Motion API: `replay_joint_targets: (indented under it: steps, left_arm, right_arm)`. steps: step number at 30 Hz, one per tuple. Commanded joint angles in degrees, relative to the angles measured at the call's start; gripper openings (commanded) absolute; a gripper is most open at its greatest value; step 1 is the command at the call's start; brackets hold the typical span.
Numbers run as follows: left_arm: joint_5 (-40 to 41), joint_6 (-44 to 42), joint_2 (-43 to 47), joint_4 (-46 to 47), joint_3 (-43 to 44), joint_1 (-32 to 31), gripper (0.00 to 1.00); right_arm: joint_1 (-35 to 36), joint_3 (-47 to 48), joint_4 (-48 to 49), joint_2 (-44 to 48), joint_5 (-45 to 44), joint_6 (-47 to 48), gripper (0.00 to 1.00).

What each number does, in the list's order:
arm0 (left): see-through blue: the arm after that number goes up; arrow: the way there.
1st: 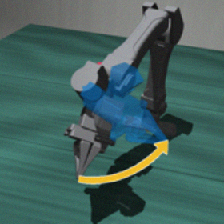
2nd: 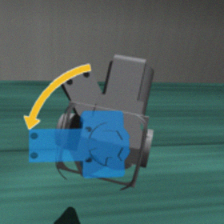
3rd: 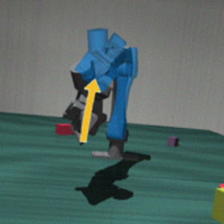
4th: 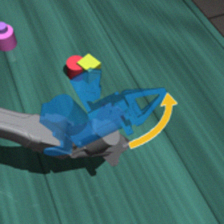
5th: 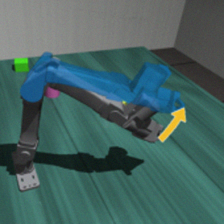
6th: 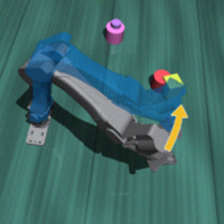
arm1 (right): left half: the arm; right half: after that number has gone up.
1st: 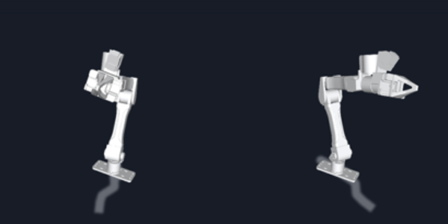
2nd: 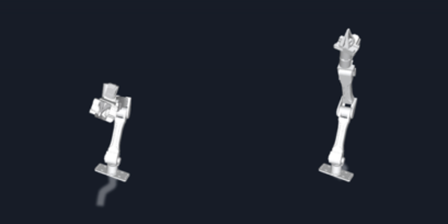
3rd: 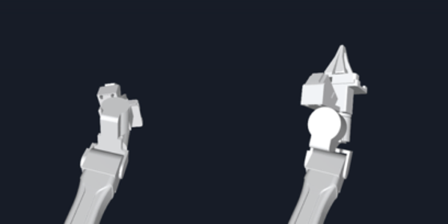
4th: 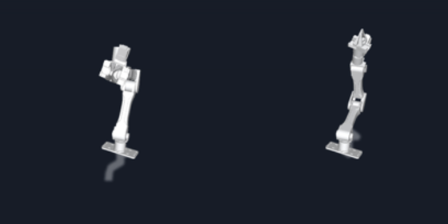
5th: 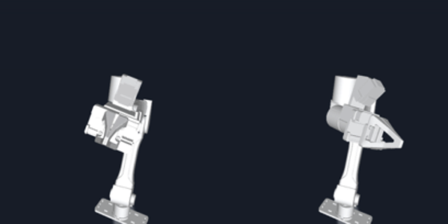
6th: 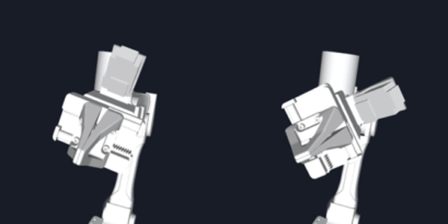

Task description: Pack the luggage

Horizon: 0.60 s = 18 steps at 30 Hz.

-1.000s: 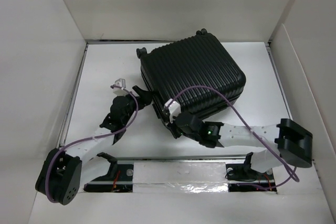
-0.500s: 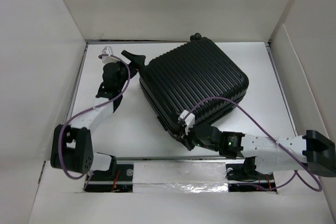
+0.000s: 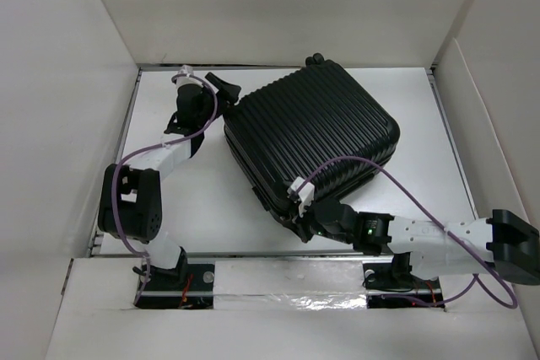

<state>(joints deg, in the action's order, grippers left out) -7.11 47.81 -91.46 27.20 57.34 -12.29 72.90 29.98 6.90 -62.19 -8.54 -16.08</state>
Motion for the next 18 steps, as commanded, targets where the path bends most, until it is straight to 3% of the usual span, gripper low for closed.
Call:
replay_joint_targets:
  steps: [1,8,10,11,18]
  left_arm:
    - [-1.67,0.09,-1.26,4.35,3.13,-0.36,0.74]
    - [-2.20,1.93,-4.16,10.48,1.82,-0.36,0.45]
    - [-2.38,1.67,-4.43,12.69,1.02,0.25,0.20]
    - [-3.16,0.80,-4.52,16.09,-0.03,0.25,0.00]
    - [5.86,-1.93,3.82,22.01,-12.14,1.40,0.00]
  right_arm:
    - [2.33,0.52,6.46,1.64,9.42,-3.96,0.00]
    - [2.33,0.17,6.29,2.34,7.75,-4.40,0.00]
    - [2.33,0.08,6.20,2.52,7.22,-4.40,0.00]
    - [1.63,0.08,6.29,2.69,7.04,-4.49,0.00]
    - [-5.13,-1.06,6.64,6.99,7.56,-3.35,0.00]
